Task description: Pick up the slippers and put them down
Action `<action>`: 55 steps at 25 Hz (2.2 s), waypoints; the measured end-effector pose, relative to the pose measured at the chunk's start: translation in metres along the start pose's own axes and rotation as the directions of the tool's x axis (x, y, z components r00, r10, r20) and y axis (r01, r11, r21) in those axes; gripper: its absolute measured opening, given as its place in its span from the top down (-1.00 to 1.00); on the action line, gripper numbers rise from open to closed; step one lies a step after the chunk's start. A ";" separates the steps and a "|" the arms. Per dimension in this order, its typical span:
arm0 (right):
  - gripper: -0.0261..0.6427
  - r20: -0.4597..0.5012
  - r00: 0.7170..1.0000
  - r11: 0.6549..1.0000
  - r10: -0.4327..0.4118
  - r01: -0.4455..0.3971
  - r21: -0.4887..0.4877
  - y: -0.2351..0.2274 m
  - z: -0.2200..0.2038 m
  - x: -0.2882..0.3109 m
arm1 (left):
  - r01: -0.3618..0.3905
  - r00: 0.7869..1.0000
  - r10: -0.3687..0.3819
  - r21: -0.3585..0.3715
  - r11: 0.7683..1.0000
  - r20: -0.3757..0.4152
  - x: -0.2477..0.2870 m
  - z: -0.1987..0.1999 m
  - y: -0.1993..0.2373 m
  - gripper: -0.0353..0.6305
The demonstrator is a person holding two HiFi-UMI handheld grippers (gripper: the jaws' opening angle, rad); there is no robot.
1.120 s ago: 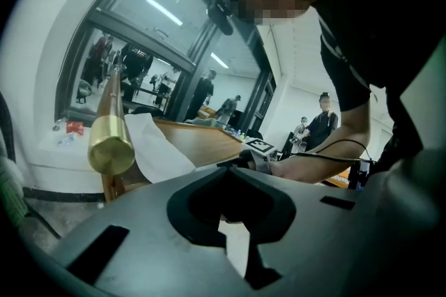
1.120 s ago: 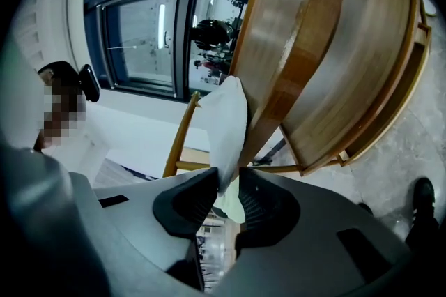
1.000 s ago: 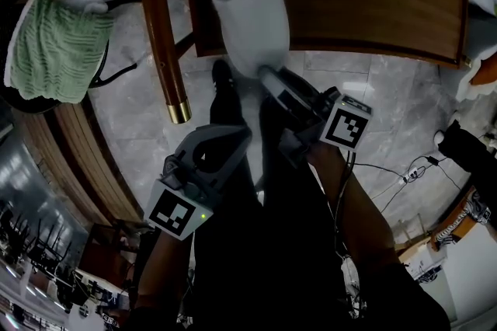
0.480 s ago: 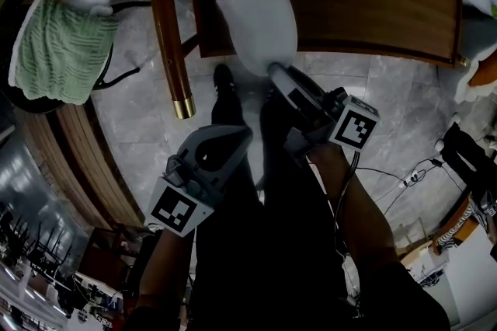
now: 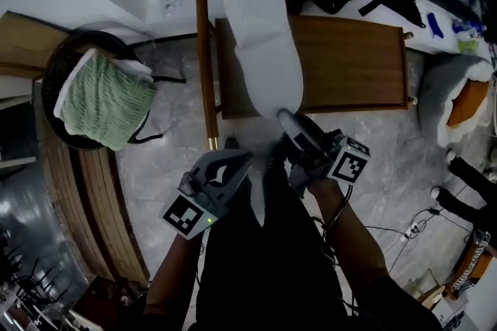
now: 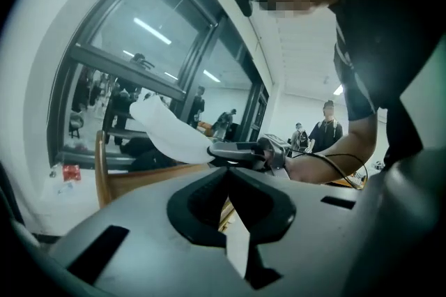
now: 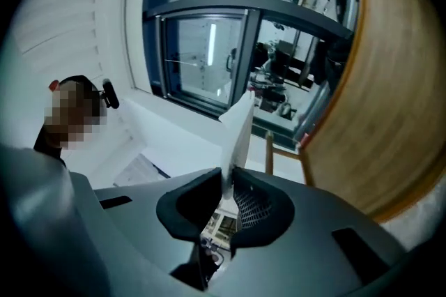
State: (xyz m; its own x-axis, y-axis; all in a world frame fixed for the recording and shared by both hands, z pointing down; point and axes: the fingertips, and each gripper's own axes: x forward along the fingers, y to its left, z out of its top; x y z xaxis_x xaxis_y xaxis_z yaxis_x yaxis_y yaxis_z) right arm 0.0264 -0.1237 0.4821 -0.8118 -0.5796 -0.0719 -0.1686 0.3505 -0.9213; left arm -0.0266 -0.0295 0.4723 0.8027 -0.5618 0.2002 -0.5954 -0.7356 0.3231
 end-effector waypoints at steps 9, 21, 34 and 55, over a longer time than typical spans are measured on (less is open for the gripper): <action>0.74 0.070 0.980 0.962 0.188 -0.169 -0.214 0.156 0.074 0.011 | 0.069 0.986 -0.096 0.192 0.979 0.135 -0.004 0.153 -0.029 0.86; 0.75 0.056 0.900 0.813 0.432 -0.362 -0.456 0.312 0.090 -0.022 | 0.093 0.968 -0.174 0.390 0.916 0.179 -0.051 0.273 -0.093 0.86; 0.76 0.078 0.868 0.769 0.490 -0.388 -0.509 0.333 0.090 -0.035 | 0.120 0.962 -0.219 0.473 0.873 0.161 -0.058 0.281 -0.109 0.86; 0.76 0.117 0.944 0.908 0.308 -0.255 -0.333 0.244 0.084 -0.024 | 0.113 0.979 -0.161 0.332 0.936 0.122 -0.035 0.248 -0.084 0.86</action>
State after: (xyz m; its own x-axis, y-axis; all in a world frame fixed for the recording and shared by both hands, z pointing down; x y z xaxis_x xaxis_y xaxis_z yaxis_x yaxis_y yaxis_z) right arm 0.0516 -0.0862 0.2273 -0.7527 -0.5255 -0.3966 -0.1322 0.7108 -0.6908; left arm -0.0128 -0.0422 0.2083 0.8780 -0.4777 0.0314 -0.4783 -0.8780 0.0178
